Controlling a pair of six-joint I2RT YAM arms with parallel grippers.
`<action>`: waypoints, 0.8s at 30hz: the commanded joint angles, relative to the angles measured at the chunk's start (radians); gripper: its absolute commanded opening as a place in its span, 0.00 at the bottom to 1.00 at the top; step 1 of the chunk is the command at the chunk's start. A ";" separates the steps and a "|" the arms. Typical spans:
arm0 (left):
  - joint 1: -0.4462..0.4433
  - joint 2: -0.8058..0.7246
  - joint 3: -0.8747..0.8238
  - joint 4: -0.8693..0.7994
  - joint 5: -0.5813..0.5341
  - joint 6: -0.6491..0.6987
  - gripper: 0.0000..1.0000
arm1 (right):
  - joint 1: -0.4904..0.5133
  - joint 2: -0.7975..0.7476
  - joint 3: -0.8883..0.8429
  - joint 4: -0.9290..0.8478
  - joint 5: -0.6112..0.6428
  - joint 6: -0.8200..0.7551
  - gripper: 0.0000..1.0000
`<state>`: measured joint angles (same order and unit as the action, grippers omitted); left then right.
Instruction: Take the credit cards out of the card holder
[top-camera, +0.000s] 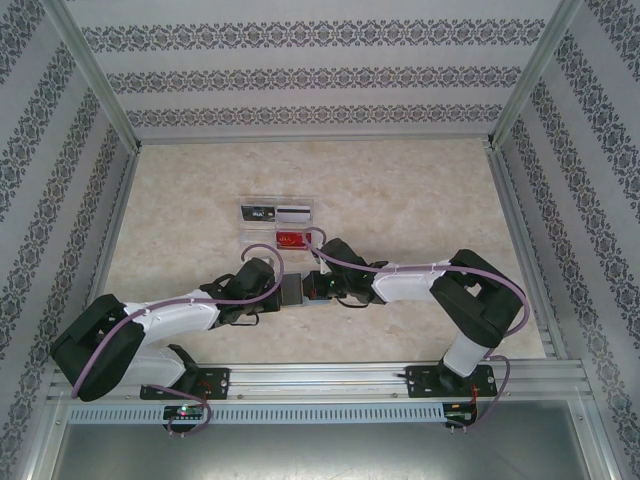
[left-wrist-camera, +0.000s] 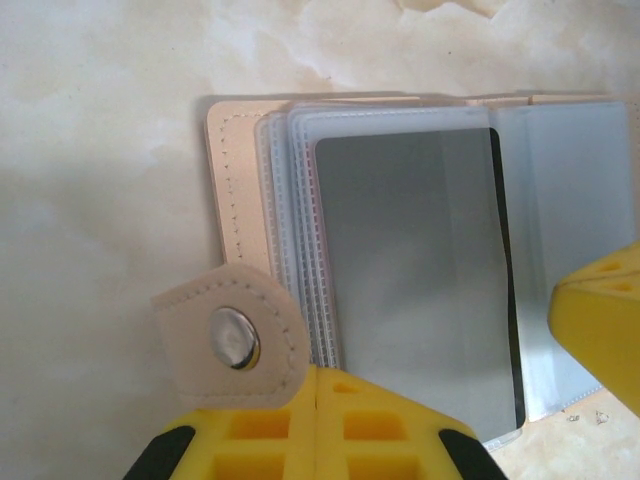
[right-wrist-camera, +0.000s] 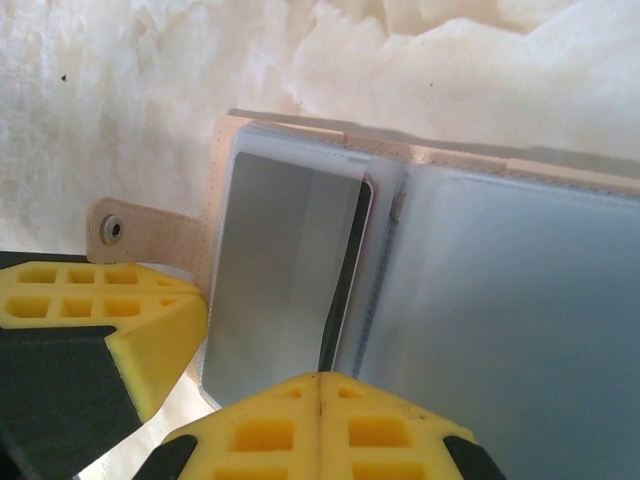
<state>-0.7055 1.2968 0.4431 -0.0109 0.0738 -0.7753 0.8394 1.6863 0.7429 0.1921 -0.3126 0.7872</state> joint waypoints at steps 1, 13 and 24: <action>0.008 0.006 -0.010 -0.011 -0.012 -0.009 0.01 | -0.010 -0.019 -0.014 0.018 -0.003 -0.001 0.00; 0.008 0.031 -0.005 -0.009 -0.003 -0.009 0.00 | -0.005 0.043 0.025 0.031 -0.030 -0.002 0.19; 0.008 0.044 -0.006 0.005 0.008 -0.009 0.01 | -0.004 0.075 0.030 0.063 -0.069 0.007 0.16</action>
<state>-0.7048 1.3067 0.4435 -0.0029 0.0746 -0.7753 0.8398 1.7393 0.7528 0.2279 -0.3489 0.7872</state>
